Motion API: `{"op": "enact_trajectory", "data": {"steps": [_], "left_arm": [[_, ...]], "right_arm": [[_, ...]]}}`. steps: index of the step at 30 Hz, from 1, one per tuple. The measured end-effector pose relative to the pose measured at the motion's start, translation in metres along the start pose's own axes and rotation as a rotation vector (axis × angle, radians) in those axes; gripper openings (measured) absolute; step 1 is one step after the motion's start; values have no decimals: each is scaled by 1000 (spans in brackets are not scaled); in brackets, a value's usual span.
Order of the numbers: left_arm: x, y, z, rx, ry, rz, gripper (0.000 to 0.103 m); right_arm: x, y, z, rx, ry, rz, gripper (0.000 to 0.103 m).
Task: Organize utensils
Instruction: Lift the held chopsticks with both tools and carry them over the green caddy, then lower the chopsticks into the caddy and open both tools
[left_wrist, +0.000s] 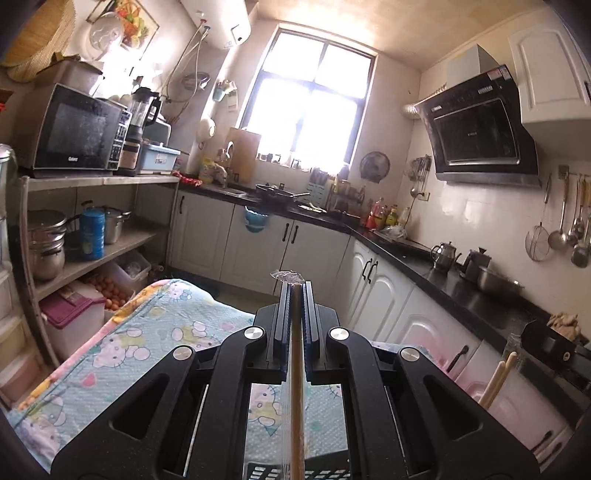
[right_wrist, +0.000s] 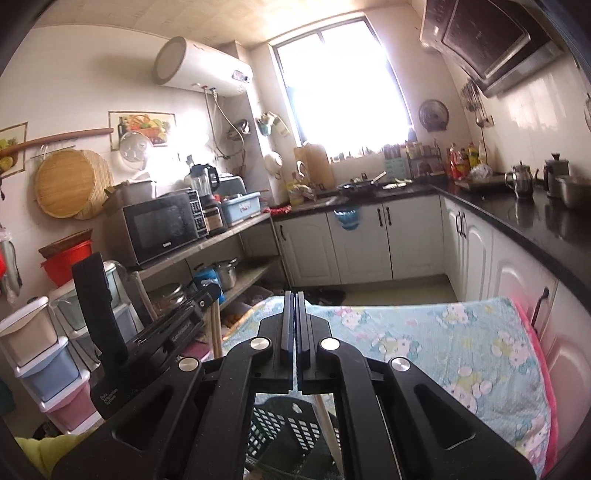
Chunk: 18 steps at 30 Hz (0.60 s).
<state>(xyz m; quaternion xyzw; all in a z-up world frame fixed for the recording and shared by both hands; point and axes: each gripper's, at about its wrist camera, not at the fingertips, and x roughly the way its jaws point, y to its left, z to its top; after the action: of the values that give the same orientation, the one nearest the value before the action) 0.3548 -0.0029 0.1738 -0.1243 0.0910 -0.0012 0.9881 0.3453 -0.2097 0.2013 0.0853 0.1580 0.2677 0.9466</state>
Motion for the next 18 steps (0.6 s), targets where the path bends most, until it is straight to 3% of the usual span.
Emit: {"op": "enact_trajectory", "data": {"steps": [11,18], "left_arm": [[11,3,-33,45,-35,32,1],[1,4,-43,73,-48,17,1]], "right_arm": [[3,-10,-28,27,26,17,1],[2,-26,-43,59,52,-16,1]]}}
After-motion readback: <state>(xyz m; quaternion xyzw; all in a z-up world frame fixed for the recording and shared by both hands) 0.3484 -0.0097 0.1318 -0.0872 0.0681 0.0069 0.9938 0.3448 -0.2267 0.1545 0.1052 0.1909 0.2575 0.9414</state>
